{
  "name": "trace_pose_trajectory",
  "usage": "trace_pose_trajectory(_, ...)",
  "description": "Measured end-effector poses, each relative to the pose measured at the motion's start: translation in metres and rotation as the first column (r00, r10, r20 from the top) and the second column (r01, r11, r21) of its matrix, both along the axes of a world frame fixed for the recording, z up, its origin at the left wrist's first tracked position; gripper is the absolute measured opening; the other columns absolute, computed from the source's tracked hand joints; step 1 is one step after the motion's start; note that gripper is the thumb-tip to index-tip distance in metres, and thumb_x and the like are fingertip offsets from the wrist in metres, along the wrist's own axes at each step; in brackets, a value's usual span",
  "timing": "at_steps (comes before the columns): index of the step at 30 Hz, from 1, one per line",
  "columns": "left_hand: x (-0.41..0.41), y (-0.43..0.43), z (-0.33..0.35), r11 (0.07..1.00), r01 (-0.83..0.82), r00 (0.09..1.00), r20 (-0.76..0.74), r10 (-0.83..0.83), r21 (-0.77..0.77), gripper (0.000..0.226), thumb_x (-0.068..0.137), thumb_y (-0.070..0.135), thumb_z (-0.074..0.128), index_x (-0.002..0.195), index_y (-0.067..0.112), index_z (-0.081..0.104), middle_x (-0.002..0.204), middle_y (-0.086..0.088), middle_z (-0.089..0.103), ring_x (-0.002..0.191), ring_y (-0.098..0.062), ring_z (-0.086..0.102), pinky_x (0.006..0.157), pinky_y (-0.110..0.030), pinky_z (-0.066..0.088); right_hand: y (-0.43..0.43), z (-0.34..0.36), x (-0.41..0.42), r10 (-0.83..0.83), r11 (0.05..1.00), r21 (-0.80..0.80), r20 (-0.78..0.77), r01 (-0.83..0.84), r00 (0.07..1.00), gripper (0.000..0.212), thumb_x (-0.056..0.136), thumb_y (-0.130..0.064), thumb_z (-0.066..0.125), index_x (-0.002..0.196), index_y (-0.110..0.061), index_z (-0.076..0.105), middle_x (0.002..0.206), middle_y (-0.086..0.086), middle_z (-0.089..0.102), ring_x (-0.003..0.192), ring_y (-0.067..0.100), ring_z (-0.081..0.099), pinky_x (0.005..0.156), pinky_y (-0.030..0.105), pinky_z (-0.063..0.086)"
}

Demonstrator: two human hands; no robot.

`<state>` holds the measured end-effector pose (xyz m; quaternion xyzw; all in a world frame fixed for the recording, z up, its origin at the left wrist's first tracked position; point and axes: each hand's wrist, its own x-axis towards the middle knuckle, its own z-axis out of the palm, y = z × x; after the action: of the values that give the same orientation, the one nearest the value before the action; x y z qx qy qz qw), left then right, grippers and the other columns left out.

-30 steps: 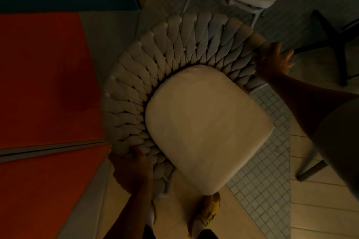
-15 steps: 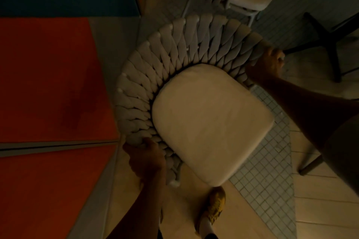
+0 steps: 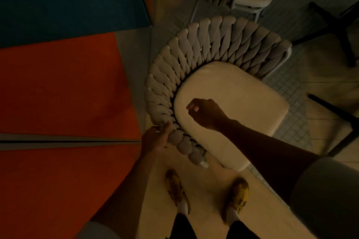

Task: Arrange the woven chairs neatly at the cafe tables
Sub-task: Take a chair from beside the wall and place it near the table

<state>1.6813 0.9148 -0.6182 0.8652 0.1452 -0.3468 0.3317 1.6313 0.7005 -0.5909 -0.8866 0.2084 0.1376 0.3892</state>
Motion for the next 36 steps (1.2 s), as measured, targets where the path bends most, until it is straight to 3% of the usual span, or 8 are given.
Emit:
trace_pose_trajectory(3, 0.056, 0.034, 0.005, 0.982, 0.181, 0.983, 0.022, -0.182, 0.050, 0.085, 0.048, 0.099, 0.059, 0.071, 0.019, 0.076, 0.077, -0.007, 0.077, 0.077, -0.029, 0.076, 0.076, -0.057, 0.062, 0.040, -0.013, -0.017, 0.013, 0.997, 0.072, -0.040, -0.010, 0.999, 0.025, 0.095, -0.042, 0.052, 0.111, -0.031, 0.067, 0.104, -0.001, 0.072, 0.097, 0.024, 0.068, 0.084, 0.036, 0.054)
trace_pose_trajectory(9, 0.181, 0.038, 0.031, 0.889, 0.417, 0.872, 0.191, -0.450, 0.191, 0.053, 0.065, 0.084, 0.052, 0.084, 0.038, 0.069, 0.088, 0.001, 0.076, 0.084, -0.026, 0.074, 0.079, -0.056, 0.061, 0.108, -0.038, -0.041, -0.122, 0.991, 0.036, -0.075, 0.125, 0.990, 0.068, 0.090, -0.076, 0.044, 0.138, -0.028, 0.051, 0.133, -0.001, 0.061, 0.116, 0.024, 0.062, 0.091, 0.037, 0.051)
trace_pose_trajectory(11, 0.218, 0.024, 0.023, 0.860, 0.464, 0.832, 0.229, -0.506, 0.215, 0.053, 0.066, 0.084, 0.054, 0.088, 0.038, 0.069, 0.090, 0.001, 0.076, 0.086, -0.027, 0.074, 0.079, -0.057, 0.061, 0.128, -0.044, -0.041, -0.159, 0.987, -0.035, -0.076, 0.156, 0.984, 0.077, 0.084, -0.087, 0.036, 0.134, -0.029, 0.049, 0.129, -0.002, 0.062, 0.112, 0.023, 0.063, 0.086, 0.038, 0.054)
trace_pose_trajectory(14, 0.230, -0.023, 0.046, 0.772, 0.572, 0.732, 0.250, -0.633, 0.278, 0.053, 0.081, 0.069, 0.057, 0.089, 0.018, 0.071, 0.093, -0.004, 0.076, 0.088, -0.028, 0.072, 0.080, -0.049, 0.061, 0.138, -0.052, -0.041, -0.215, 0.961, -0.187, -0.031, 0.205, 0.976, 0.076, 0.080, -0.092, 0.029, 0.123, -0.033, 0.052, 0.116, -0.008, 0.066, 0.100, 0.020, 0.067, 0.077, 0.038, 0.055)
trace_pose_trajectory(17, 0.235, -0.063, 0.040, 0.685, 0.650, 0.631, 0.269, -0.728, 0.329, 0.048, 0.088, 0.060, 0.058, 0.110, 0.018, 0.066, 0.106, -0.002, 0.070, 0.099, -0.026, 0.066, 0.084, -0.040, 0.056, 0.140, -0.059, -0.039, -0.236, 0.916, -0.326, 0.027, 0.232, 0.971, 0.075, 0.081, -0.092, 0.028, 0.116, -0.032, 0.057, 0.102, -0.009, 0.070, 0.085, 0.019, 0.069, 0.064, 0.034, 0.053)
trace_pose_trajectory(23, 0.240, -0.121, 0.006, 0.738, 0.623, 0.684, 0.277, -0.674, 0.257, 0.081, 0.085, 0.068, 0.061, 0.137, 0.006, 0.049, 0.134, -0.017, 0.059, 0.118, -0.036, 0.060, 0.078, -0.034, 0.045, 0.147, -0.078, -0.037, -0.245, 0.878, -0.406, 0.073, 0.254, 0.967, 0.082, 0.079, -0.095, 0.023, 0.108, -0.027, 0.060, 0.087, -0.004, 0.071, 0.072, 0.024, 0.069, 0.059, 0.037, 0.054)
trace_pose_trajectory(30, 0.229, -0.112, -0.031, 0.807, 0.543, 0.615, 0.543, -0.571, 0.234, 0.053, 0.095, 0.054, 0.057, 0.120, 0.007, 0.053, 0.116, -0.019, 0.066, 0.102, -0.038, 0.065, 0.069, -0.036, 0.046, 0.148, -0.077, -0.038, -0.248, 0.858, -0.439, 0.101, 0.267, 0.964, 0.086, 0.081, -0.094, 0.019, 0.112, -0.025, 0.059, 0.085, 0.000, 0.071, 0.072, 0.027, 0.068, 0.061, 0.037, 0.054)
trace_pose_trajectory(36, 0.227, -0.111, -0.034, 0.770, 0.532, 0.548, 0.550, -0.630, 0.352, 0.055, 0.099, 0.051, 0.053, 0.128, 0.005, 0.051, 0.122, -0.022, 0.064, 0.110, -0.038, 0.063, 0.073, -0.037, 0.042, 0.147, -0.072, -0.041, -0.175, 0.826, -0.504, 0.192, 0.250, 0.966, 0.071, 0.086, -0.086, 0.035, 0.100, -0.024, 0.065, 0.071, -0.004, 0.068, 0.055, 0.022, 0.063, 0.047, 0.031, 0.044)
